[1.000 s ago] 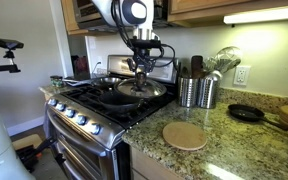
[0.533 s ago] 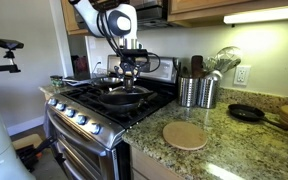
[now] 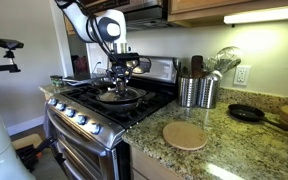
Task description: Place the silver lid on top of the pan on the right side of the stove
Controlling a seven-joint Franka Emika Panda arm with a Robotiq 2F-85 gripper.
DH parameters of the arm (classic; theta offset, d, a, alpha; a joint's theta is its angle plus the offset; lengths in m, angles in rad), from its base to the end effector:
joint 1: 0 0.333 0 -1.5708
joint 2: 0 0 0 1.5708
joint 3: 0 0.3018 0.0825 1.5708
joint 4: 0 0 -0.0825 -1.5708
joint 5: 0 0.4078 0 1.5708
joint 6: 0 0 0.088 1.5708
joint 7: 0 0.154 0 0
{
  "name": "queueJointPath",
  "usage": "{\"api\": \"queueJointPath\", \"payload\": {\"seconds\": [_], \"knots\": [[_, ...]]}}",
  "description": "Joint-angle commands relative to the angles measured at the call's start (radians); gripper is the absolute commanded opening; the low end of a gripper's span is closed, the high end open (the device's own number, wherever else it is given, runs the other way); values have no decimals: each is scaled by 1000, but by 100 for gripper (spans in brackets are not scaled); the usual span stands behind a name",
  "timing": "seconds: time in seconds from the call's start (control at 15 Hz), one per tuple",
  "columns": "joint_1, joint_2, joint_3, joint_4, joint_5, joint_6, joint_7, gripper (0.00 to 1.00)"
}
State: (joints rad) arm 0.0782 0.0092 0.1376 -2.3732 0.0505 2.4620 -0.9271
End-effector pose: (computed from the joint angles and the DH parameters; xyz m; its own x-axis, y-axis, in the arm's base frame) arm 0.5133 0.1141 0.2486 0.4466 0.8915 0.0761 0.8919 -0.4503 0.0415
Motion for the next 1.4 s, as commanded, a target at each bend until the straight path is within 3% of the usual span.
{"api": "queueJointPath", "payload": {"seconds": [0.0, 0.67, 1.33], "knots": [[15, -61, -5, -63, 34, 48, -47, 20], [21, -59, 2, -78, 300, 65, -201, 20], [19, -63, 4, -88, 290, 97, -215, 20]]}}
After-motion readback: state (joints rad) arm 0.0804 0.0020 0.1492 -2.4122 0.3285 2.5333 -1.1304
